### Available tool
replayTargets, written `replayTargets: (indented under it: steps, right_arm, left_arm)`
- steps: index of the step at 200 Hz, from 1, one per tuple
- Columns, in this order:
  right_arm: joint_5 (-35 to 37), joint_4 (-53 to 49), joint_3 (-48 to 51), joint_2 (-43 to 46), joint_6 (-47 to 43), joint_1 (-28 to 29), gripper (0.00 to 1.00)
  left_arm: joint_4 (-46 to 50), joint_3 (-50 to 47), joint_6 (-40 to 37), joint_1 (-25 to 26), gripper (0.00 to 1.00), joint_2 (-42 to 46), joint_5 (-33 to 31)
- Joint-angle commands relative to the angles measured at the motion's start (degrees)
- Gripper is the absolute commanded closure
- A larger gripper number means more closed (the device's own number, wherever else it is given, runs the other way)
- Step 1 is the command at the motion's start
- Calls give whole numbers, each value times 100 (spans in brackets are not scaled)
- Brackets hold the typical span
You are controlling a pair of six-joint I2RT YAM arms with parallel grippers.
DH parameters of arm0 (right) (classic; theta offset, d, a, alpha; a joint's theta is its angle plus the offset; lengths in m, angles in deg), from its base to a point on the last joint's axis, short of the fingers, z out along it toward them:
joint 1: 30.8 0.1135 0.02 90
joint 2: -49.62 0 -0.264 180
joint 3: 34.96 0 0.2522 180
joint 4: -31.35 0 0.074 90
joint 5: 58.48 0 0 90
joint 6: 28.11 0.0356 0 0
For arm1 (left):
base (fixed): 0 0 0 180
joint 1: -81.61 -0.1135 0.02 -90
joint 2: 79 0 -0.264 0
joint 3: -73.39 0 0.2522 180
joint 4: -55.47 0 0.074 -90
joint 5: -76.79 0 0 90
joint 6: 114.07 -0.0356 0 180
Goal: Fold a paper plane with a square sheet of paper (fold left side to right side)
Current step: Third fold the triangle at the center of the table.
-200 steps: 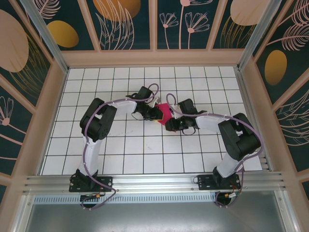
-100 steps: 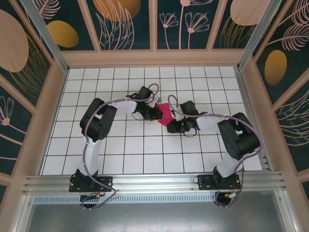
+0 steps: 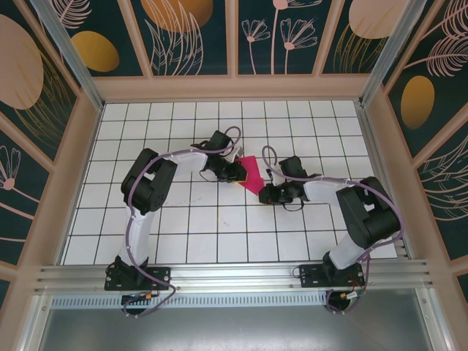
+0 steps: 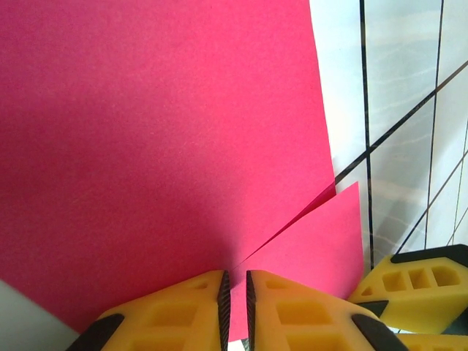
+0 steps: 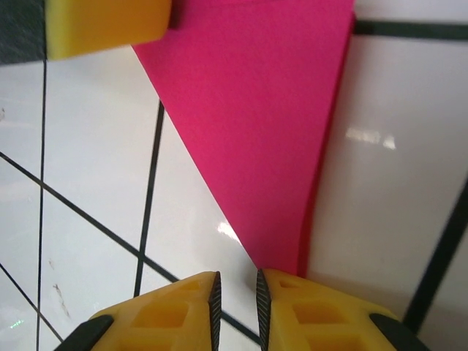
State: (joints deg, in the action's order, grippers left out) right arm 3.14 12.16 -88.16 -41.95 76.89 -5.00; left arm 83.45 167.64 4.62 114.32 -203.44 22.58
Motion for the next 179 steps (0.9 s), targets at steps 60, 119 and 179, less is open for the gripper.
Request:
replayTargets:
  steps: [60, 119, 179]
  right_arm:
    - [223, -765, -704, 670, 652, 70, 87]
    - [574, -548, -818, -320, 1151, 237, 98]
    - [825, -718, -621, -562, 1369, 206, 100]
  left_arm:
    - [231, -78, -206, 51, 81, -441, -804]
    - [248, -68, -230, 46, 81, -427, -793]
    - [249, -60, -237, 43, 81, -334, -794]
